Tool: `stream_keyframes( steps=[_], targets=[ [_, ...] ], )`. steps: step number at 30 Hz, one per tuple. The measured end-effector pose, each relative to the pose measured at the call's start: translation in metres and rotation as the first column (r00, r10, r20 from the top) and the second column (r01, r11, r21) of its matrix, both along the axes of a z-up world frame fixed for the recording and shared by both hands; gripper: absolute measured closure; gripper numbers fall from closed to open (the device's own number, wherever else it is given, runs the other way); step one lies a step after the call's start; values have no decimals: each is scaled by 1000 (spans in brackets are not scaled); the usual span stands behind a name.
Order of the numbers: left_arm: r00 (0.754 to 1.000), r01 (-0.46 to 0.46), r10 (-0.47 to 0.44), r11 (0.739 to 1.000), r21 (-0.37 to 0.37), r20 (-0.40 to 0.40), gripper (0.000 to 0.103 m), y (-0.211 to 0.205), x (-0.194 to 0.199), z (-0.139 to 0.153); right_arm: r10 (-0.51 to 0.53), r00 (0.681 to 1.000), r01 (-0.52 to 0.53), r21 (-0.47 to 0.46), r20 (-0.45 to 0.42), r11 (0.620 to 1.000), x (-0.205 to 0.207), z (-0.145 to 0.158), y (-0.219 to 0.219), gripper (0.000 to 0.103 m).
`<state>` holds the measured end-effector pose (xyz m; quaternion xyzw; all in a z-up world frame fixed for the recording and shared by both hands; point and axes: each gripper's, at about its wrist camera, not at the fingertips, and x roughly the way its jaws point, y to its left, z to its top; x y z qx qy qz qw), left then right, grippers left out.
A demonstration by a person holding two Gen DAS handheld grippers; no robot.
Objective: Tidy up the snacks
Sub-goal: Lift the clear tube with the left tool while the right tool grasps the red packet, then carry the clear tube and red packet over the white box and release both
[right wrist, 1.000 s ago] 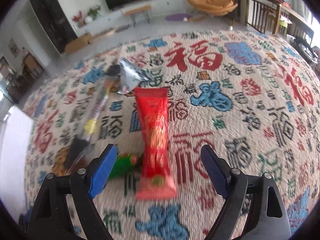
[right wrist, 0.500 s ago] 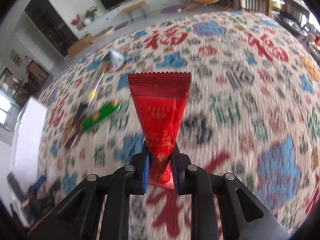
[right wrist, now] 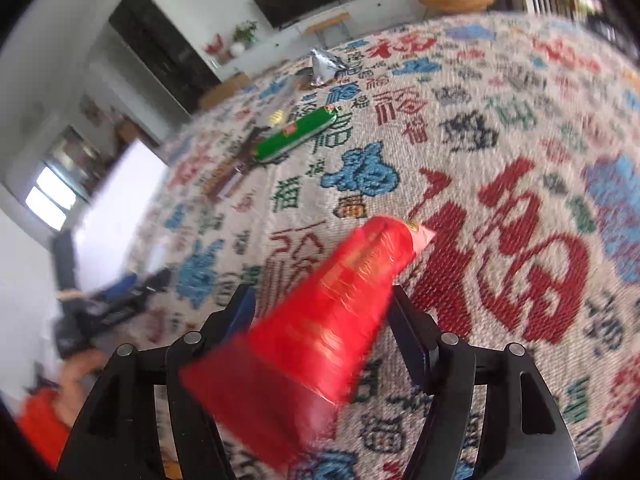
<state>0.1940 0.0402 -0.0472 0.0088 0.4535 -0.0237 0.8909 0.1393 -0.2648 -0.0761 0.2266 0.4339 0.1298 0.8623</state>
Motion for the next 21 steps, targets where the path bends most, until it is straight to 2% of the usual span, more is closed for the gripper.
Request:
stream_keyframes(
  steps=[2,3,5,7,8,9,10,13,16,19,21],
  targets=[
    [1000,0,0,1000,0,0,0,0,0,0,-22,999,25,81,-45,996,-1,-2,-17,32],
    [1000,0,0,1000,-1,1,0,0,0,0,-38,997,43,87,-64,995,-2,-1,-26,32],
    [1000,9,-9,1000,-3,-8,0,1,0,0,-63,993,67,36,-95,997,-6,4,-37,31],
    [989,93,-92,996,3,-115,0,2,9,3,-53,990,49,-35,-128,998,-8,9,-40,31],
    [973,139,-137,990,-4,-184,0,3,15,4,-40,988,32,-57,-146,998,-8,12,-40,31],
    [948,178,-180,983,-32,-264,0,8,21,7,-29,986,18,-68,-161,997,-9,14,-42,32],
    [940,173,-183,983,-61,-287,0,16,20,11,-19,983,5,-78,-184,997,-10,17,-44,32],
    [940,156,-173,984,-81,-292,0,31,11,19,-13,974,0,-61,-226,998,-12,31,-55,32],
    [943,204,-200,979,-13,-267,1,25,-4,19,25,969,-37,-45,-246,998,-19,44,-62,32],
    [946,250,-235,968,37,-225,4,8,-19,15,11,966,-51,-150,-258,987,-31,54,-65,32],
    [949,260,-239,963,78,-207,6,-4,-23,13,-14,967,-33,-181,-255,983,-36,60,-69,32]
  ],
)
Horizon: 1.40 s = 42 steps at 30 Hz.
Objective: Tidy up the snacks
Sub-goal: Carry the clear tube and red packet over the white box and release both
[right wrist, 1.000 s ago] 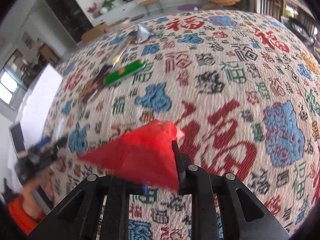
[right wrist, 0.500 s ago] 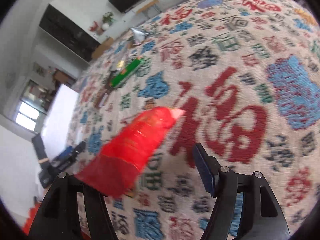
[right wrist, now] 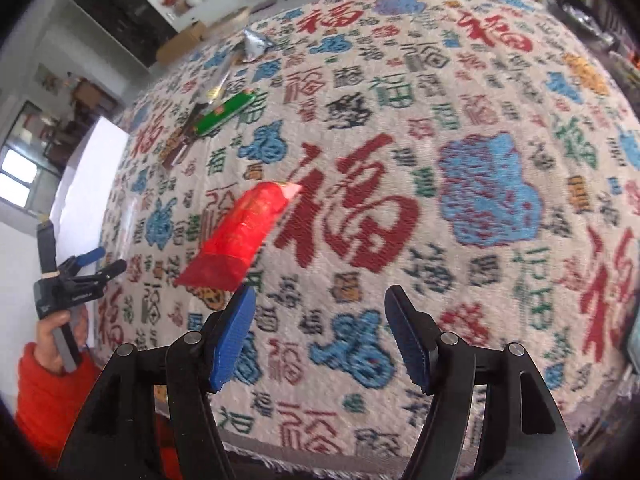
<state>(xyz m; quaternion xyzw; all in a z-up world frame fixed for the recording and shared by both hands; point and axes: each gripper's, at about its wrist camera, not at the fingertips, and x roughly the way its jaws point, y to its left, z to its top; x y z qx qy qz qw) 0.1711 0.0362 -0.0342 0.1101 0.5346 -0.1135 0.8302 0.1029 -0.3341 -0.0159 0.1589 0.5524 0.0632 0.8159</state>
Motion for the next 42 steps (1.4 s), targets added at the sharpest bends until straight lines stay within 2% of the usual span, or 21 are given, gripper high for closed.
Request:
stream_keyframes(
  steps=[2,5,7,8,9,10,11,14,15,16,17,20,24,28,31,33,36,37,39,41,42],
  targets=[
    [1000,-5,5,1000,25,10,9,-6,1,-3,-19,1000,19,43,10,999,-3,7,-7,32],
    [999,-41,41,999,0,16,13,-9,6,-3,-24,1000,23,85,18,996,4,14,-7,32],
    [998,-70,70,996,-56,-3,29,-7,10,-3,-16,1000,14,65,21,998,15,13,3,31],
    [996,-93,93,992,-82,1,33,-5,11,-2,1,1000,-1,66,9,998,23,8,11,31],
    [993,-112,113,990,-80,16,53,-3,10,0,14,1000,-13,75,-14,997,31,-1,20,31],
    [992,-119,122,989,-90,26,80,-1,10,2,23,999,-20,80,-40,997,38,-12,30,31],
    [991,-130,133,984,-123,15,84,3,10,4,36,998,-32,70,-58,997,46,-22,41,32],
    [984,-176,176,952,-249,-20,85,23,2,8,89,994,-91,-35,-61,995,55,-44,77,37],
    [983,-182,184,940,-287,-18,85,32,-6,11,110,993,-113,-67,-48,991,53,-46,87,59],
    [982,-182,187,936,-301,-14,85,36,-12,13,111,993,-114,-110,-28,987,49,-46,94,75],
    [982,-181,188,931,-317,-9,85,40,-20,16,101,995,-103,-134,-21,986,45,-45,96,84],
    [980,-179,197,896,-406,1,85,54,-45,29,83,996,-82,-55,13,995,31,-36,93,85],
    [974,-182,227,824,-537,19,85,71,-75,53,86,993,-87,6,82,996,21,-2,98,85],
    [959,-163,273,746,-646,74,85,97,-94,100,115,980,-138,134,165,981,24,46,127,85],
    [935,-136,323,710,-690,148,85,129,-106,141,165,957,-215,205,238,955,28,83,170,85],
    [913,-132,361,705,-697,192,85,154,-112,165,206,938,-277,245,280,929,33,104,209,85],
    [861,-189,440,743,-643,255,85,196,-118,185,296,897,-393,283,328,875,44,133,281,85],
    [837,-244,481,756,-607,262,85,215,-120,185,325,884,-425,286,336,859,47,139,305,85],
    [809,-315,528,760,-568,257,85,240,-122,178,377,855,-482,280,357,830,55,148,355,85],
    [768,-402,588,750,-525,252,85,268,-125,162,411,831,-523,277,374,806,63,150,399,85],
    [756,-431,607,743,-512,244,80,276,-126,156,424,819,-540,268,387,798,67,150,421,81]
  ],
)
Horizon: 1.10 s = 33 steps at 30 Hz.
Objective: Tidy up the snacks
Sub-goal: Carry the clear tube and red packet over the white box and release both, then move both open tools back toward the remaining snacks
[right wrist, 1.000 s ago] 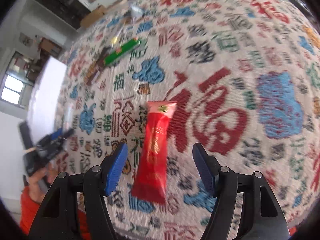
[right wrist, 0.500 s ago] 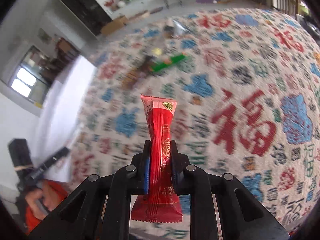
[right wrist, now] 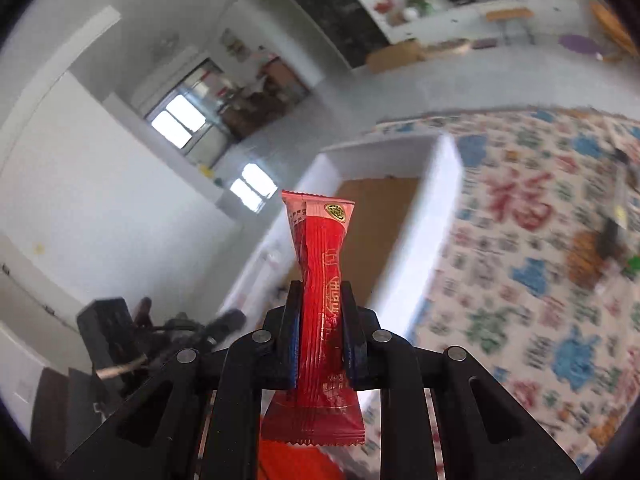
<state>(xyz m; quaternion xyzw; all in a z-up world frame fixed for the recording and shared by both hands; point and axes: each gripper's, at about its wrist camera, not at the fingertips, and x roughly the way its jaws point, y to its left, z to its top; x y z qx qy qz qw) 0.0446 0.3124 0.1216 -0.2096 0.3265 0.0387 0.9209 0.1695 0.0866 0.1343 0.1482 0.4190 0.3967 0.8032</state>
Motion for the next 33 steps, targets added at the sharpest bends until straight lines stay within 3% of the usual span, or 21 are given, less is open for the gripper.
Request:
stream_keyframes(
  steps=[1,2,3,7,11,14,16,19,21,24,27,31,33],
  targets=[
    [999,-29,29,1000,8,-32,69,9,-1,-9,12,999,-11,-16,29,1000,3,-1,23,79],
    [997,-48,48,999,15,-59,62,15,-2,-16,14,998,-12,-36,54,999,6,-4,39,68],
    [994,-66,68,997,27,-80,49,18,-4,-22,15,998,-10,-65,69,998,9,-8,52,48],
    [993,-103,107,990,97,-38,17,7,-25,-21,-9,993,22,-108,115,994,7,-26,40,41],
    [1000,-15,14,997,79,9,16,-31,-19,-11,-84,979,127,-238,183,963,2,-70,-27,35],
    [990,140,-141,988,66,20,14,-86,-7,-3,-161,953,265,-446,259,855,2,-122,-95,35],
    [964,263,-264,962,68,15,4,-136,4,-3,-219,934,345,-546,284,764,-2,-152,-146,35],
    [904,427,-427,902,71,-17,2,-210,22,-18,-327,889,457,-593,320,663,-16,-173,-229,35],
    [869,494,-488,865,88,-81,2,-260,40,-43,-393,851,524,-599,347,605,-24,-179,-273,35],
    [849,522,-496,842,137,-183,2,-303,70,-86,-488,790,605,-599,371,524,-32,-187,-330,35],
    [852,510,-452,829,229,-264,2,-333,103,-125,-575,740,652,-579,349,488,-38,-192,-375,35],
    [866,486,-383,796,361,-321,2,-347,142,-148,-689,687,698,-476,233,535,-37,-195,-414,35],
    [881,457,-342,796,398,-328,0,-343,159,-155,-683,695,693,-465,225,551,-37,-195,-415,28]
  ],
)
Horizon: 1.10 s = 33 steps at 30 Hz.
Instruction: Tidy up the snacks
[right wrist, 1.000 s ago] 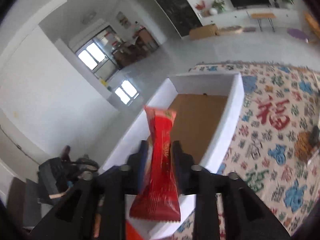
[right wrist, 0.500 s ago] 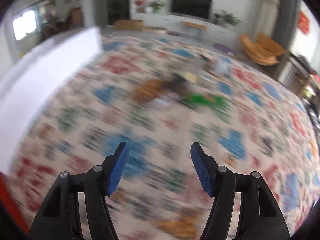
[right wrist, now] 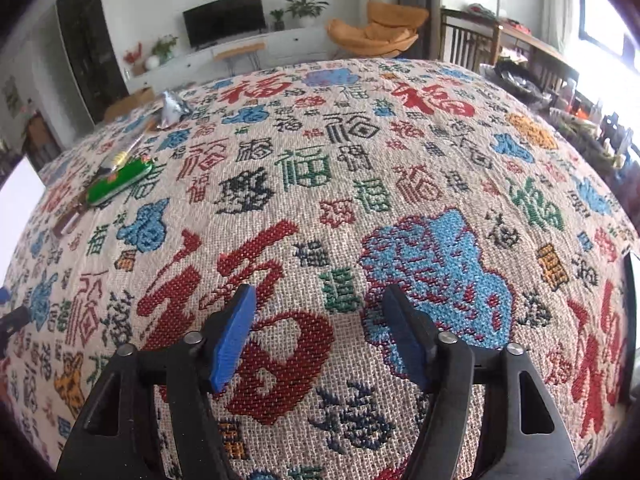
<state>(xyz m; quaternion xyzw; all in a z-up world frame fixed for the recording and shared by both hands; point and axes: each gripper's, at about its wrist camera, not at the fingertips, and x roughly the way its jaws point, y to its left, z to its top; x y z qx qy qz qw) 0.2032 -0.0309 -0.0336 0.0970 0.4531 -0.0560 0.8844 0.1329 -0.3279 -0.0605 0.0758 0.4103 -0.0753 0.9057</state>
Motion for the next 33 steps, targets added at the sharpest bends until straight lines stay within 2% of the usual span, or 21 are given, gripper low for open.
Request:
stream_keyframes(
  steps=[2,4,33],
  targets=[
    [1000,-10,11,997,-70,20,0,10,5,-7,9,1000,-9,-31,-16,999,3,-3,6,26],
    [999,-35,35,989,-140,-5,0,20,12,-13,16,999,-18,-73,-36,997,6,-6,13,23],
    [999,-49,49,988,-148,-4,0,22,8,-11,17,999,-19,-69,-37,997,5,-10,9,21]
  ],
)
